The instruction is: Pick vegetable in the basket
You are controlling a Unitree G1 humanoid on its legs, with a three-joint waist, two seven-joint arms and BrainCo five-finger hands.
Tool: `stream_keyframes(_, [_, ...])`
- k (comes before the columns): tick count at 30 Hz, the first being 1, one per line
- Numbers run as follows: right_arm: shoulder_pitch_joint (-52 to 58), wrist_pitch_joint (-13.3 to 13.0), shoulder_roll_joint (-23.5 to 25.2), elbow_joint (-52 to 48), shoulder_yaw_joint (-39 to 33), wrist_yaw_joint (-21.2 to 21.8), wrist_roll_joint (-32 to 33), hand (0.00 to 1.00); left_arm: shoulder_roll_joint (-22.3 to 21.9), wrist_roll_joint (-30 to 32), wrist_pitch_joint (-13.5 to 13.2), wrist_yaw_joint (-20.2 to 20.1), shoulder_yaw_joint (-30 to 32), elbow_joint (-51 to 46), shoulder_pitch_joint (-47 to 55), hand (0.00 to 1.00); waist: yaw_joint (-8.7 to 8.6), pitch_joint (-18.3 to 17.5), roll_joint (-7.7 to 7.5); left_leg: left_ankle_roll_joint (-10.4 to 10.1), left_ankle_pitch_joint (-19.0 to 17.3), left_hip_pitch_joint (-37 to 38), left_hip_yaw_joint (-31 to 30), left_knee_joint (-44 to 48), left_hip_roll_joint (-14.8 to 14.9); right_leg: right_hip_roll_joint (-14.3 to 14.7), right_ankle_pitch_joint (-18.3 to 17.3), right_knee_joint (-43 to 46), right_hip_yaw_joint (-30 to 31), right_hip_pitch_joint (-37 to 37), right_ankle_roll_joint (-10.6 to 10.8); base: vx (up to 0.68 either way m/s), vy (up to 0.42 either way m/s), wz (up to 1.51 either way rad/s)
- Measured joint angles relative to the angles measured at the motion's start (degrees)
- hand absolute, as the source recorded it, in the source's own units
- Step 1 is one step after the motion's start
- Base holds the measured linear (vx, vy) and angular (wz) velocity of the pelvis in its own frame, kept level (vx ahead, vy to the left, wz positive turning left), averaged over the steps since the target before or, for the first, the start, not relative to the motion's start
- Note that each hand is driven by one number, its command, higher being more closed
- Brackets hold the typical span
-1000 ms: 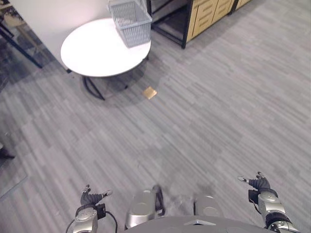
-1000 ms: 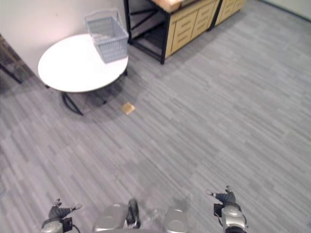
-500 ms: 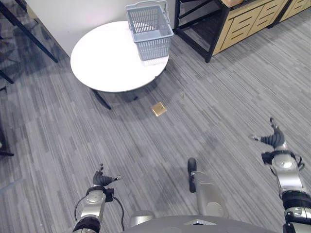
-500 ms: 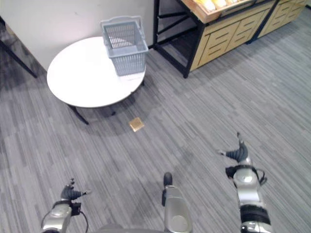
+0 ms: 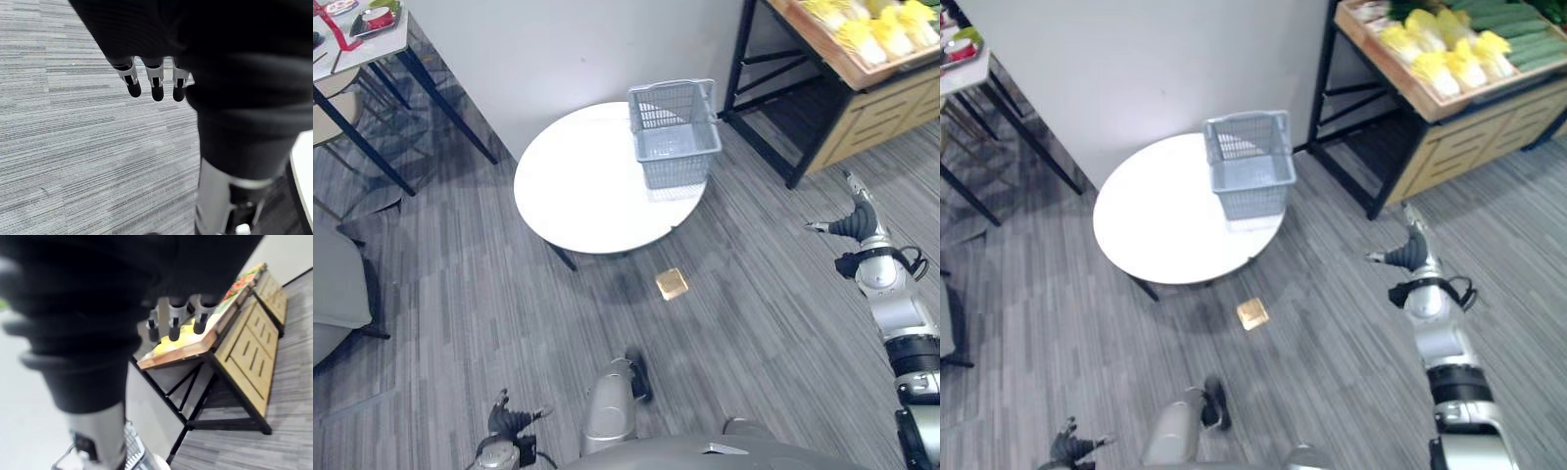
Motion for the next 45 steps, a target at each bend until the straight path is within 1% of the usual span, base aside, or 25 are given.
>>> stream_keyframes(2, [-1.4, -0.11, 0.06, -0.06, 0.29, 0.0, -1.99, 0.0, -0.86, 0.31, 0.3, -0.03, -0.15, 1.42, 0.14, 0.0, 0.97, -0.11, -1.4, -0.04, -1.97, 4.68, 0.19, -2.37, -2.61, -1.79, 1.63, 7.55, 1.48, -0.61, 0.39, 0.49, 0.242, 0.19])
stream_keyframes(4, [-1.72, -0.64, 0.25, -0.02, 2.45, 0.05, -2.06, 0.0, -0.57, 0.47, 1.14, -0.09, -0.32, 1.87, 0.58, 0.0, 0.82, -0.06, -2.35, -0.85, -3.19, 10.35, -1.48, -7.16, -4.88, -2.8, 6.36, 25.95, 5.08, -6.73, 3.82, 0.42, 0.167, 0.44])
stream_keyframes(5, [-1.69, -0.82, 0.74, 0.0, 3.63, 0.22, -2.65, 0.0, 0.57, 0.49, 1.33, -0.07, -0.49, 1.89, 0.44, 0.0, 0.51, 0.27, -3.29, -1.18, -3.42, 13.55, -3.11, -9.69, -6.02, -1.98, 6.14, 40.83, 8.47, -13.39, 5.75, 0.34, 0.044, 0.77])
stream_keyframes(6, [-1.45, -0.83, 0.91, -0.03, 4.26, 0.45, -3.49, 0.0, 1.86, 0.51, 1.59, -0.09, -1.92, 1.86, 0.04, 0.0, -0.01, 0.29, -3.48, -1.21, -3.23, 16.08, -4.73, -11.36, -6.47, -0.62, 3.7, 50.46, 10.09, -18.92, 5.22, 0.41, 0.008, 0.78])
stream_keyframes(7, [-1.43, -0.82, 0.89, -0.02, 4.26, 0.48, -3.94, 0.0, 2.32, 0.51, 1.56, -0.04, -2.85, 1.8, -0.3, 0.0, -0.23, 0.36, -3.37, -1.25, -3.21, 17.47, -5.37, -12.31, -6.52, -0.17, 2.62, 52.7, 10.06, -21.12, 3.94, 0.41, -0.033, 0.78])
stream_keyframes(8, [-1.48, -0.85, 0.81, -0.05, 4.23, 0.49, -4.11, 0.0, 2.89, 0.52, 1.52, -0.04, -4.19, 1.3, -1.05, 0.0, -0.8, 0.5, -3.14, -1.6, -2.99, 19.65, -6.99, -14.24, -6.56, 0.18, -0.08, 52.57, 9.17, -24.66, 1.13, 0.36, -0.044, 0.6])
stream_keyframes(9, [-1.47, -0.88, 0.81, -0.06, 4.24, 0.48, -4.11, 0.0, 3.17, 0.52, 1.37, -0.02, -4.77, 1.0, -1.46, 0.0, -1.24, 0.53, -3.05, -1.86, -2.83, 20.47, -8.15, -14.97, -6.57, 0.19, -1.21, 50.9, 8.5, -26.3, -0.85, 0.28, -0.058, 0.88])
stream_keyframes(10, [-1.48, -0.87, 0.62, -0.05, 4.18, 0.48, -4.11, 0.0, 3.72, 0.53, 1.25, -0.05, -5.98, 0.53, -2.68, 0.0, -1.94, 0.67, -2.8, -2.38, -2.51, 21.47, -10.58, -16.58, -6.48, 0.19, -2.7, 44.53, 7.55, -28.74, -3.33, 0.26, -0.102, 1.03])
stream_keyframes(12, [-1.6, -0.89, -0.38, -0.08, 4.05, 0.47, -4.1, 0.0, 4.22, 0.52, 0.92, -0.13, -7.68, -0.87, -4.58, 0.0, -3.02, 0.69, -2.77, -3.46, -2.58, 21.27, -13.73, -17.52, -6.22, 0.35, -2.7, 29.17, 7.73, -30.44, -3.92, 0.33, -0.222, 1.04])
stream_keyframes(13, [-1.75, -0.76, -1.06, 0.05, 3.76, 0.46, -4.11, 0.0, 4.21, 0.52, 0.36, -0.16, -8.16, -1.75, -5.38, 0.0, -3.11, 0.57, -3.09, -5.06, -3.07, 21.17, -14.78, -17.64, -6.26, 0.76, 0.96, 15.87, 8.01, -29.62, -3.89, 0.38, -0.327, 0.7])
stream_keyframes(14, [-2.12, -0.64, -1.13, 0.03, 3.62, 0.26, -4.12, 0.0, 4.67, 0.54, -0.15, -0.18, -8.17, -3.11, -5.19, 0.0, -2.47, 0.52, -4.77, -6.82, -4.1, 21.25, -15.39, -17.43, -7.09, 0.29, 11.08, 6.78, 8.41, -29.21, -3.06, 0.26, -0.232, 0.52])
stream_keyframes(15, [-2.57, -0.63, -1.64, 0.13, 3.62, 0.12, -4.14, 0.0, 4.04, 0.55, -0.15, -0.13, -8.15, -2.94, -5.67, 0.0, -2.23, 0.92, -4.09, -7.71, -4.73, 21.43, -15.71, -17.35, -6.58, 0.29, 9.17, 6.59, 7.79, -28.61, -2.46, 0.31, -0.299, 0.18])
stream_keyframes(16, [-4.46, -0.31, -1.8, 0.87, 3.95, 0.04, -4.21, 0.0, 2.87, 0.57, -0.43, -0.2, -8.62, -3.26, -5.58, 0.0, -1.72, 1.19, -1.57, -8.79, -4.52, 20.73, -15.5, -17.24, -4.02, 2.36, 9.58, 4.99, 6.56, -28.15, -3.12, 0.29, -0.266, 0.15])
stream_keyframes(18, [-7.14, 0.15, -2.46, 2.39, 4.14, 0.04, -4.23, 0.0, 1.2, 0.53, -0.92, -0.14, -8.77, -3.14, -5.4, 0.0, -1.96, 1.35, 1.09, -10.49, -4.18, 19.17, -15.45, -17.53, -1.25, 5.08, 10.05, 1.72, 4.6, -27.92, -4.4, 0.32, -0.273, 0.11])
stream_keyframes(21, [-8.78, 0.17, -2.59, 5.31, 5.49, 0.05, -4.22, 0.0, 0.05, 0.54, -0.99, -0.13, -9.02, -2.94, -4.36, 0.0, -1.74, 1.62, 1.25, -11.9, -3.1, 18.95, -15.09, -17.23, -0.23, 6.13, 10.26, 0.47, 4.28, -27.4, -4.75, 0.19, -0.116, -0.03])
stream_keyframes(24, [-9.28, 0.09, -3.26, 6.84, 7.53, 0.08, -4.23, 0.0, -0.62, 0.56, -1.15, -0.13, -9.68, -2.09, -3.98, 0.0, -1.74, 1.78, 1.46, -11.84, -2.99, 19.1, -14.96, -17.45, -0.48, 5.62, 10.68, -2.12, 4.1, -25.94, -4.64, 0.12, 0.002, 0.03])
stream_keyframes(27, [-11.33, 0.01, -3.22, 10.19, 9.45, 0.59, -4.31, 0.0, -0.41, 0.56, -1.2, -0.07, -9.71, -1.65, -3.98, 0.0, -1.72, 2.43, 1.61, -11.85, -2.97, 17.22, -14.89, -17.37, -1.36, 4.93, 13.94, -6.01, 3.44, -25.92, -4.45, 0.03, 0.061, 0.06])
stream_keyframes(29, [-12.83, 0.01, -3.2, 12.12, 9.79, 0.67, -5.28, 0.0, -0.4, 0.56, -1.21, -0.03, -9.76, -1.13, -4.0, 0.0, -1.59, 3.56, 1.76, -11.85, -2.97, 16.71, -14.89, -17.39, -2.24, 4.21, 14.58, -6.94, 3.09, -25.82, -4.22, -0.02, 0.072, 0.13])
stream_keyframes(34, [-24.11, -0.07, -3.71, 20.32, 13.67, 0.51, -6.36, 0.0, 1.23, 0.54, -1.48, 0.09, -10.47, -0.98, -4.4, 0.0, -1.35, 7.08, 3.24, -11.82, -2.97, 13.04, -15.1, -17.4, -2.75, 3.94, 18.0, -7.62, 2.79, -29.1, -4.6, -0.08, 0.039, 0.07])
stream_keyframes(35, [-28.47, -0.05, -4.97, 23.62, 14.36, 0.38, -6.36, 1.0, 2.06, 0.5, -1.54, 0.11, -11.01, -1.01, -4.95, 0.0, -1.19, 8.59, 3.83, -11.73, -2.92, 11.76, -15.61, -17.39, -2.95, 3.77, 18.79, -7.86, 2.69, -30.09, -4.38, -0.12, 0.008, 0.2])
stream_keyframes(38, [-36.07, -0.03, -9.32, 29.79, 16.19, -0.2, -6.36, 1.0, 3.53, 0.32, -2.37, 0.13, -12.17, -2.06, -5.95, 0.0, -0.81, 11.19, 5.4, -11.12, -2.53, 8.75, -16.33, -17.29, -3.83, 3.03, 20.07, -9.02, 1.95, -31.82, -4.25, -0.14, 0.015, 0.27])
stream_keyframes(40, [-41.71, -0.14, -12.94, 33.5, 17.76, -0.72, -6.39, 1.0, 4.73, -0.03, -2.85, 0.01, -14.3, -2.09, -7.16, 0.0, -0.73, 12.15, 7.18, -10.3, -2.02, 5.18, -17.55, -16.96, -4.46, 2.35, 20.75, -9.13, 1.36, -34.54, -4.17, -0.11, 0.001, 0.29])
stream_keyframes(42, [-44.79, -0.66, -14.52, 35.02, 18.11, -0.72, -6.59, 1.0, 5.17, -0.15, -3.03, -0.02, -15.44, -2.14, -7.77, 0.0, -0.44, 12.28, 7.46, -10.22, -2.01, 2.93, -17.6, -16.19, -4.78, 1.97, 20.81, -9.14, 1.4, -36.32, -4.16, -0.1, -0.01, 0.16])
stream_keyframes(43, [-47.12, -0.89, -16.59, 36.27, 18.79, -0.72, -7.23, 1.0, 5.22, -0.15, -3.39, -0.12, -16.74, -2.09, -9.4, 0.0, 0.2, 12.79, 8.5, -9.69, -2.32, 0.82, -18.25, -14.56, -4.9, 1.84, 21.04, -9.18, 1.4, -37.33, -3.99, -0.11, -0.023, 0.15])
stream_keyframes(45, [-48.78, -0.95, -17.96, 36.92, 18.73, -0.74, -8.34, 1.0, 5.14, -0.14, -4.08, -0.21, -17.82, -2.44, -10.4, 0.0, 0.46, 13.07, 8.97, -9.63, -2.47, -1.21, -18.93, -12.92, -4.89, 1.84, 21.12, -9.33, 1.43, -38.14, -4.03, -0.11, -0.033, 0.17])
